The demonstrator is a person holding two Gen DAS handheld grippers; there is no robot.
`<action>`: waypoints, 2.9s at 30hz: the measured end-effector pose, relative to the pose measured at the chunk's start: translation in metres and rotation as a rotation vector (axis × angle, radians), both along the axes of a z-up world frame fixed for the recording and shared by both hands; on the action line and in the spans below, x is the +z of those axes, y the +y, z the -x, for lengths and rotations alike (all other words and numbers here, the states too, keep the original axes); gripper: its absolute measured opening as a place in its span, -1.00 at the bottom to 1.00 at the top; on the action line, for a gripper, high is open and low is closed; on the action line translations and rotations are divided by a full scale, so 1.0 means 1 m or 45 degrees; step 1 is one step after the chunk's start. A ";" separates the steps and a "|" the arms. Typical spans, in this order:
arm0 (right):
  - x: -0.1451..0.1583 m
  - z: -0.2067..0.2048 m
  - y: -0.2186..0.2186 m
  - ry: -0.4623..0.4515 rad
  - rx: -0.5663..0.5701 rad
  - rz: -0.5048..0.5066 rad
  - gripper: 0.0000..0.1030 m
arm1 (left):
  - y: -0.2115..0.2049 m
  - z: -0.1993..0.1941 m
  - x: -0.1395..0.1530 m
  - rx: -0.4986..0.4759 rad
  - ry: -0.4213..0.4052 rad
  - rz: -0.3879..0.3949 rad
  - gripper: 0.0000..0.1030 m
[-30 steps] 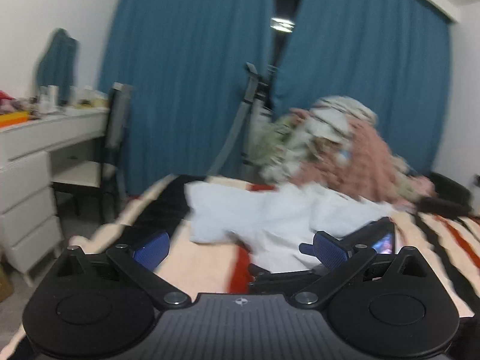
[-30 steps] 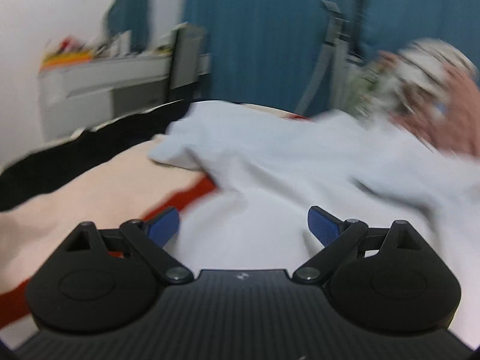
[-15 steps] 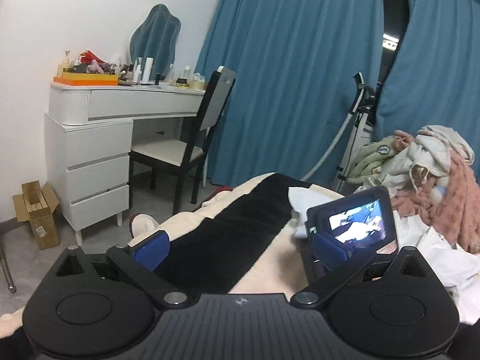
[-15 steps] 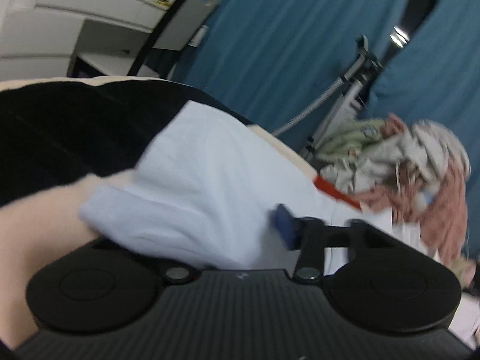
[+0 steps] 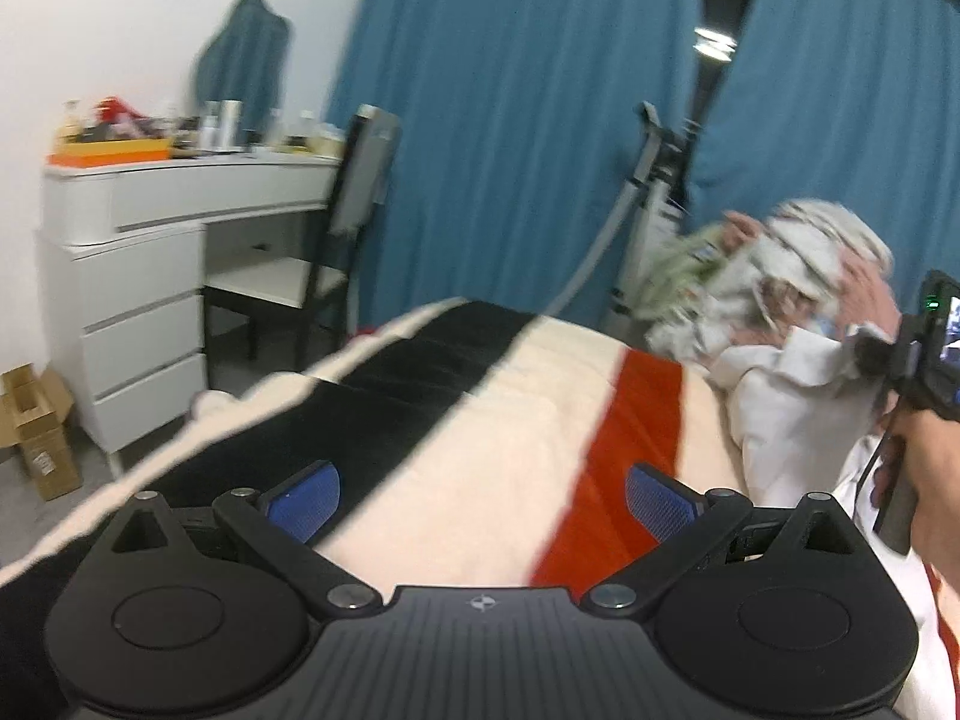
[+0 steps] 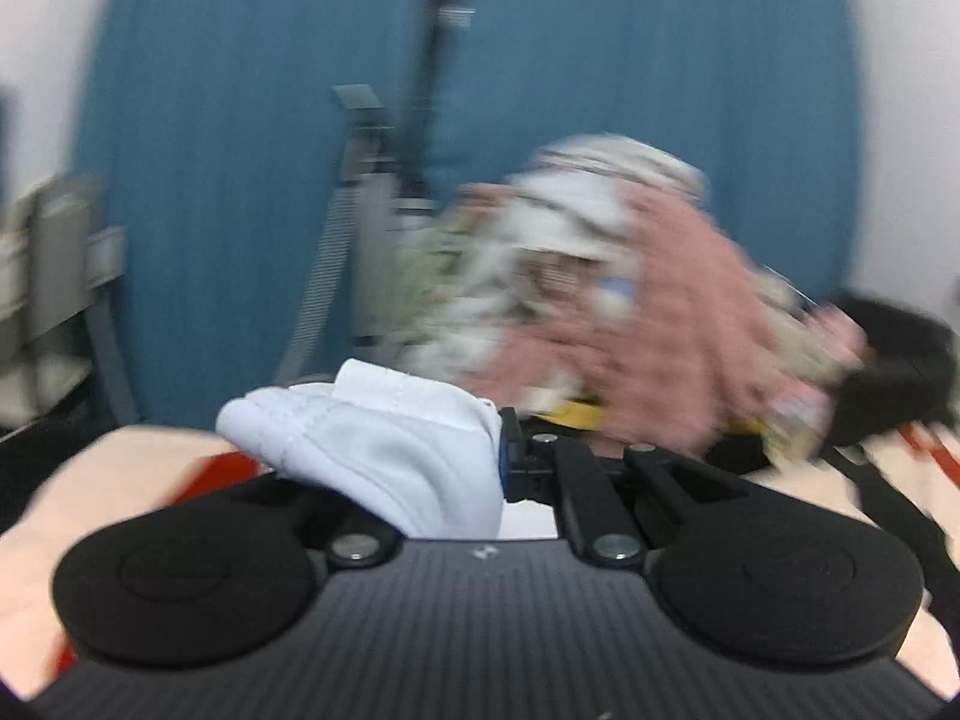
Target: Fold clothes
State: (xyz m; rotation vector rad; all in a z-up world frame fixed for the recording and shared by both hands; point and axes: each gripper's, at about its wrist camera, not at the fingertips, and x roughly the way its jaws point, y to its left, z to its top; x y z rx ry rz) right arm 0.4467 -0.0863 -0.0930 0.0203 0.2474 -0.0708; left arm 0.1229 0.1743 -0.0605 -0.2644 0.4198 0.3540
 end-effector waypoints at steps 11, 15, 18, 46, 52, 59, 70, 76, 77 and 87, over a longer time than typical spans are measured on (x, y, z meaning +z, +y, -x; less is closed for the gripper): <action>-0.088 -0.009 -0.127 0.276 -0.053 -0.444 -0.02 | -0.049 -0.029 -0.029 -0.176 0.048 -0.092 0.99; -0.075 0.019 -0.121 0.245 0.038 -0.371 0.68 | -0.053 -0.032 -0.030 -0.213 0.043 -0.096 0.99; -0.058 0.048 -0.118 0.253 0.076 -0.336 0.68 | -0.056 -0.031 -0.030 -0.232 0.041 -0.094 0.99; -0.015 0.419 -0.194 0.225 -0.020 -0.545 0.68 | -0.013 0.025 -0.060 -0.234 0.471 0.442 0.34; -0.021 0.424 -0.208 0.219 -0.069 -0.644 0.68 | -0.018 0.030 -0.064 -0.255 0.519 0.425 -0.60; -0.019 0.433 -0.217 0.188 -0.062 -0.696 0.68 | -0.063 0.070 -0.015 -0.375 0.355 0.052 -0.95; -0.012 0.442 -0.230 0.099 -0.046 -0.722 0.68 | -0.215 0.190 0.042 -1.014 0.086 -0.368 -0.95; -0.008 0.445 -0.230 0.085 -0.051 -0.638 0.68 | -0.252 0.184 -0.013 -1.152 0.272 -0.262 -0.93; -0.007 0.446 -0.229 0.085 -0.048 -0.621 0.68 | -0.252 0.182 -0.018 -1.154 0.298 -0.237 -0.91; -0.008 0.441 -0.215 0.106 0.004 -0.541 0.68 | -0.215 0.145 0.010 -1.023 0.195 -0.148 0.23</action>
